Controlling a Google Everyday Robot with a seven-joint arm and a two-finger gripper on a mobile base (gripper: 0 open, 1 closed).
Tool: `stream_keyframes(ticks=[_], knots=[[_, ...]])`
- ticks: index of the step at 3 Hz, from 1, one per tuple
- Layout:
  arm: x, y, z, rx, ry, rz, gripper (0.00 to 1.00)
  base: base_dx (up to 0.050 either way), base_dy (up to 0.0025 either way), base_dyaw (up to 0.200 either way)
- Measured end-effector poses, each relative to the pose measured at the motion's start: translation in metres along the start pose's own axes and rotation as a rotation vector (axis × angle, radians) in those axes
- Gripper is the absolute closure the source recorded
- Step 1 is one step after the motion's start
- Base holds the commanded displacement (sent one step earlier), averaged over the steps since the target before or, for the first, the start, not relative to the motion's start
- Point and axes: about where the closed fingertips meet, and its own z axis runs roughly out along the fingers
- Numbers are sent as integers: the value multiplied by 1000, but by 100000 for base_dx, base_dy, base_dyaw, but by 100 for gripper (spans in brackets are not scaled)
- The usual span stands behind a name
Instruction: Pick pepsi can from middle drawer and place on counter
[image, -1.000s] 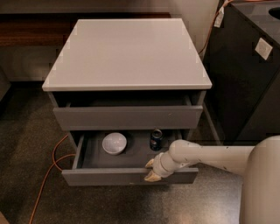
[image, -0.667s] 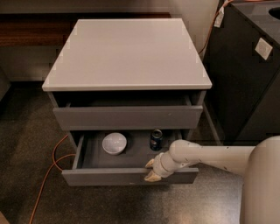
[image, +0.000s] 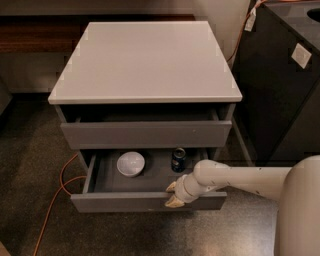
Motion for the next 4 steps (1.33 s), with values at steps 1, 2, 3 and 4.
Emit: stream_keyframes(ticks=[1,2,3,4], knots=[[0,0,0,0,0,0,100,0,0,0],[0,0,0,0,0,0,100,0,0,0],[0,0,0,0,0,0,100,0,0,0],[0,0,0,0,0,0,100,0,0,0]])
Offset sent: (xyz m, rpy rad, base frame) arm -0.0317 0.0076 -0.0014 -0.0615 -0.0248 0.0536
